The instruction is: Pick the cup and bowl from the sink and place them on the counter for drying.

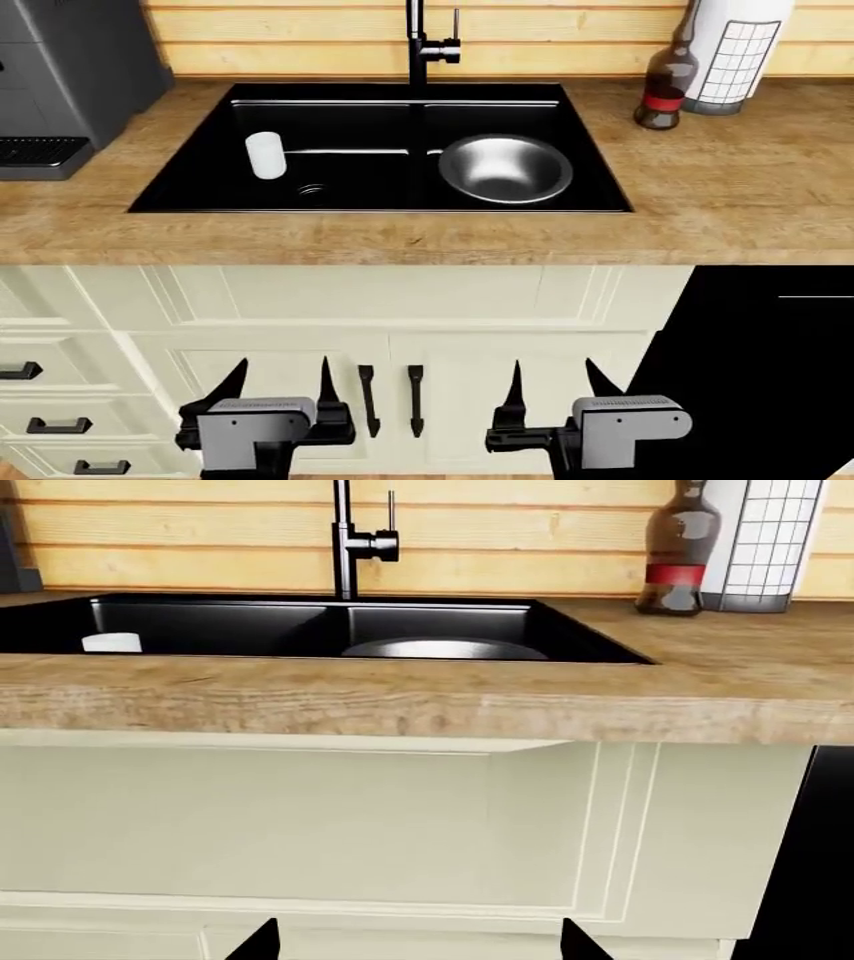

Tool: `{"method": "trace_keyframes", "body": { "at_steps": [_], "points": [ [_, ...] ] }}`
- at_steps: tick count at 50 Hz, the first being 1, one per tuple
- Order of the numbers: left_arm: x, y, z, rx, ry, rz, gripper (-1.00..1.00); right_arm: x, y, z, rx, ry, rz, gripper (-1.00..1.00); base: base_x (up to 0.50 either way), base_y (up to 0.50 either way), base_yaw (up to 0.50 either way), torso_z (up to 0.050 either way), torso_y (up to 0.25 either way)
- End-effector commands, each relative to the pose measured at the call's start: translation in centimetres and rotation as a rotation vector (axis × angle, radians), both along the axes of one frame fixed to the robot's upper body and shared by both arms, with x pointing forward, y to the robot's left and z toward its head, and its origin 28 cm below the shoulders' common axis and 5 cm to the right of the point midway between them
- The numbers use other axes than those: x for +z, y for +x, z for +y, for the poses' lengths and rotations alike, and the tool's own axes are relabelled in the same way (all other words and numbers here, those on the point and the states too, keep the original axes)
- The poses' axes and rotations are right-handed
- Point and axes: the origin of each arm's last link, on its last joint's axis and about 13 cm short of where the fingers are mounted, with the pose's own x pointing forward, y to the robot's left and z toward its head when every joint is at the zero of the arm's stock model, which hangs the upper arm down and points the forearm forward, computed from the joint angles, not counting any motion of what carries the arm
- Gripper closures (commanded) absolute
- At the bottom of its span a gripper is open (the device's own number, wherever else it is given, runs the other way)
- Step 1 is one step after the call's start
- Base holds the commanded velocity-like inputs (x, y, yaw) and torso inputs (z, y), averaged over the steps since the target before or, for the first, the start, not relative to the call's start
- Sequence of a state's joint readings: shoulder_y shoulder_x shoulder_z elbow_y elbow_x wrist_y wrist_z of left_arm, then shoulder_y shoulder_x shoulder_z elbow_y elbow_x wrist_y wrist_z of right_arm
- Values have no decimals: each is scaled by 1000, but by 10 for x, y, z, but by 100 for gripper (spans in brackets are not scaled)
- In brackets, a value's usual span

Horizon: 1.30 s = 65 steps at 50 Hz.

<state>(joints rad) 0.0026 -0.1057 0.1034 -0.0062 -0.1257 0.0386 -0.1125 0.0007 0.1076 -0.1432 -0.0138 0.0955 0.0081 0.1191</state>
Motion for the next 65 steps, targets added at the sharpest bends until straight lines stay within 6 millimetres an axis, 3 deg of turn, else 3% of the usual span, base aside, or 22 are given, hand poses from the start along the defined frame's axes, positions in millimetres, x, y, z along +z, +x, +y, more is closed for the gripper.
{"method": "trace_keyframes", "body": {
  "at_steps": [1, 14, 31, 36, 43, 47, 52, 55, 61, 65],
  "points": [
    [-1, 2, -1, -2, -2, 0, -100, 0, 0, 0, 0, 2, 1, -100, 0, 0, 0, 50, 21],
    [0, 1, 0, 5, -31, 13, -100, 0, 0, 0, 3, -2, 5, -100, 0, 0, 0, 50, 18],
    [0, 4, 0, 29, -33, 34, -100, 1, 1, -1, -3, -3, 22, -100, 0, 0, 0, 0, 0],
    [17, 14, 8, 35, -55, 33, -100, 9, 10, -6, -10, 80, 33, -100, 0, 0, 0, 0, 0],
    [72, 20, 17, -3, -61, 52, -100, 80, 30, -24, 60, -59, -16, -100, 0, 0, 0, 0, 0],
    [108, 28, 20, -81, -33, 14, -100, 120, 41, -39, 56, -18, -34, -100, 0, 0, 0, 0, 0],
    [134, 43, 33, -76, -17, 5, -100, 157, 49, -50, 64, -35, -61, -100, 0, 0, 0, 0, 0],
    [150, 48, 35, -78, 27, -13, -100, 189, 53, -59, 76, -53, -79, -100, 0, 0, 0, 0, 0],
    [173, 53, 43, -128, 37, 31, -100, 223, 63, -68, 95, -35, -80, -100, 0, 0, 0, 0, 0],
    [189, 56, 49, -121, 28, 34, -100, 229, 71, -69, 119, -1, -60, -100, 0, 0, 0, 0, 0]
  ]
}}
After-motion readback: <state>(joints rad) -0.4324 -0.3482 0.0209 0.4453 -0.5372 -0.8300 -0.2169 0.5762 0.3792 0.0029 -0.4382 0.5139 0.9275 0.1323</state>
